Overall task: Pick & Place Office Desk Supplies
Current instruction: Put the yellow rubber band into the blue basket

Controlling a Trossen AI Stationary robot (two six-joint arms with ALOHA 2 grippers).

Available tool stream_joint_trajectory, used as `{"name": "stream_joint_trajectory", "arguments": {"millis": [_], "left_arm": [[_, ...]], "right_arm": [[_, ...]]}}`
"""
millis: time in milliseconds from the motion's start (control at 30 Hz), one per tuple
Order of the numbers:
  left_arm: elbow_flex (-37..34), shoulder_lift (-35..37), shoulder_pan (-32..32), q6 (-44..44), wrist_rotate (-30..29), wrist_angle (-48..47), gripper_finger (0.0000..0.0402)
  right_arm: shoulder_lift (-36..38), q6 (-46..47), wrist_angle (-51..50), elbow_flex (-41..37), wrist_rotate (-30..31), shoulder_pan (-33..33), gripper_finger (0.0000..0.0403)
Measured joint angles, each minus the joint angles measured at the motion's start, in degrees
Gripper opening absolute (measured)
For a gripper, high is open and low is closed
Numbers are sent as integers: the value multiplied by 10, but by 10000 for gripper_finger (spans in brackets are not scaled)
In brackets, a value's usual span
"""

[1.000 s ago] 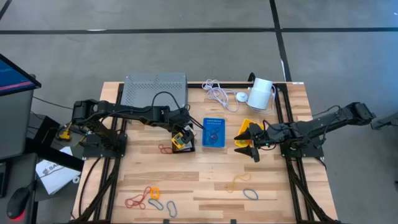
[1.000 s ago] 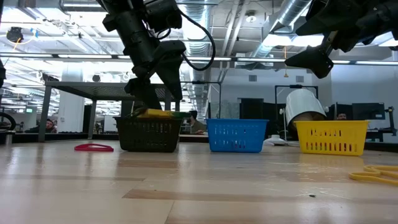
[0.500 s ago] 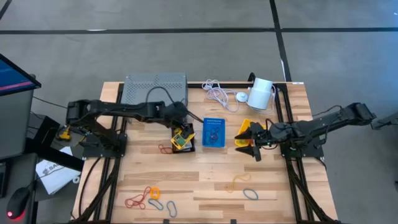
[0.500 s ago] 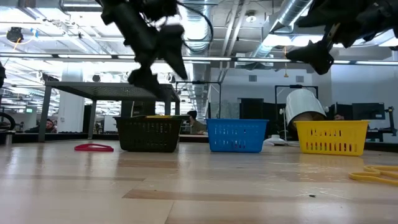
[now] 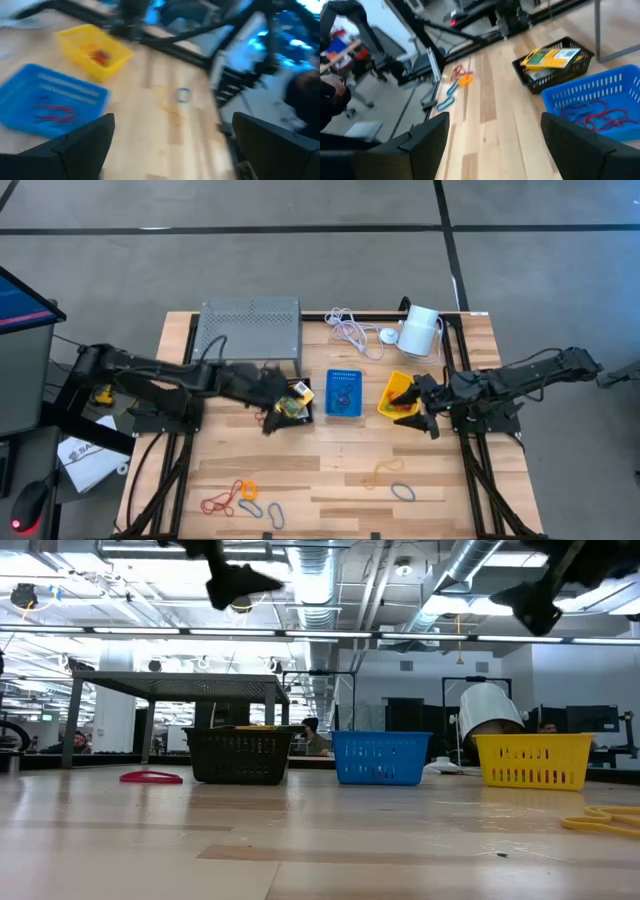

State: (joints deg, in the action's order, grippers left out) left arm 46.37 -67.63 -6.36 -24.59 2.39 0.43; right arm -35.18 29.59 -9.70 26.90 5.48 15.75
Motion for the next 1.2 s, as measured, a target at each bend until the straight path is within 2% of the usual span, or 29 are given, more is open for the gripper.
{"name": "stream_joint_trajectory", "arguments": {"millis": [133, 300, 500, 667, 933, 1200], "left_arm": [[-60, 1, -59, 20, -5, 134, 398], [-122, -1, -84, 33, -18, 295, 397], [-166, -2, -80, 38, -79, 318, 397], [-177, -2, -56, 39, -96, 331, 397], [-177, -2, -39, 99, -98, 396, 397], [-177, -2, -42, 121, -96, 408, 397]], "right_arm": [[-20, 4, -79, 67, 5, 38, 303], [-55, 4, -176, 140, 35, 76, 302], [-117, 36, -241, 185, 44, 105, 301], [-191, 81, -249, 202, 44, 124, 301], [-326, 170, -293, 229, 35, 146, 301], [-481, 196, -293, 248, 35, 183, 301]]}}
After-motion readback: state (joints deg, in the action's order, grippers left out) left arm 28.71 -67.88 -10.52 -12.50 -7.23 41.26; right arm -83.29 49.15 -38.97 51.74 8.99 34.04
